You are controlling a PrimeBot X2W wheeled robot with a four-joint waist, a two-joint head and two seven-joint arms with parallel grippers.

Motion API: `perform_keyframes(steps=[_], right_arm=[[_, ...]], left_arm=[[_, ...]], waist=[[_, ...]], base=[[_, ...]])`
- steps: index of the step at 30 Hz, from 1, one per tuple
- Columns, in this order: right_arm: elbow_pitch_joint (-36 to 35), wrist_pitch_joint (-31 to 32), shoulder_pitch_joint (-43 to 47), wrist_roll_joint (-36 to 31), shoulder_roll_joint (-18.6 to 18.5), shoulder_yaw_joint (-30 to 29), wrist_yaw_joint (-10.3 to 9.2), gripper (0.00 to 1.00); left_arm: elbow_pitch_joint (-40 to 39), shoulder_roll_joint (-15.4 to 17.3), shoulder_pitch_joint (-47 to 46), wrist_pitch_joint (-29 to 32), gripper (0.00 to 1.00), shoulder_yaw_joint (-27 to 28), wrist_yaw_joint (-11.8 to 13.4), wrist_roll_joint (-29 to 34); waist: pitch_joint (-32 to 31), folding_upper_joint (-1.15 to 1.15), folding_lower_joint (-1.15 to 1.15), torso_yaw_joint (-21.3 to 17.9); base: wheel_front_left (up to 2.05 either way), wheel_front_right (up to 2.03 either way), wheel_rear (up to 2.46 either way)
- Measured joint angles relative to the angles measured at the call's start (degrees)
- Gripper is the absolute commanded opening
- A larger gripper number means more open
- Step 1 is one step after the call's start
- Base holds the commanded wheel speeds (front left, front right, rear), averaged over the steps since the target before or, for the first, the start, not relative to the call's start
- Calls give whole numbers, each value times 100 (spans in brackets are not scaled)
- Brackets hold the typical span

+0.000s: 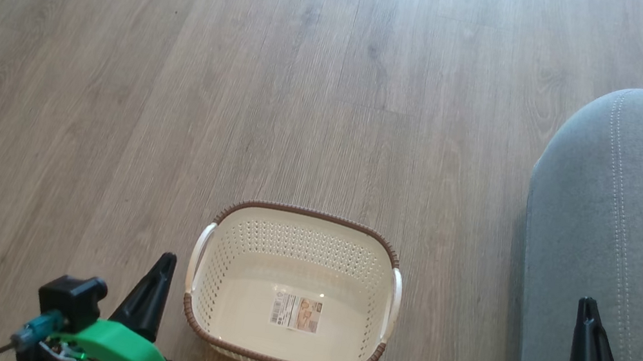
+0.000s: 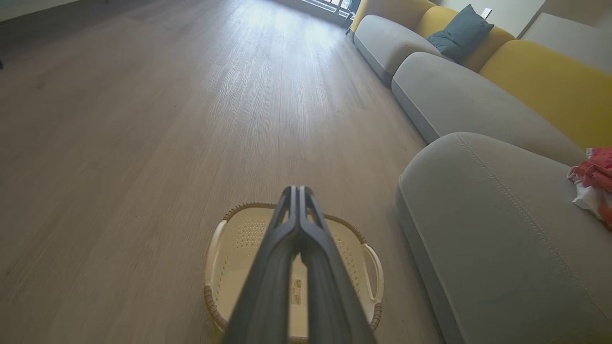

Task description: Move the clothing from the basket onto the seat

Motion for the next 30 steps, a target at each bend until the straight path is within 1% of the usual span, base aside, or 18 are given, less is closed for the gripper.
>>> perform_keyframes(steps=[4,6,30], right_arm=[[5,54,-15,252,0,0,0,0],[9,83,-16,368,0,0,0,0],[63,455,-158,1815,0,-11,0,0]], left_arm=[[4,4,-8,42,0,15,-1,-282],[12,7,-21,62,0,26,-46,-420],[27,35,-125,414,0,230,-99,-2052]], waist=[[-8,0,0,-25],[-11,0,0,-38],[-53,0,0,-187]], base=[[0,0,0],[0,0,0],[0,0,0]])
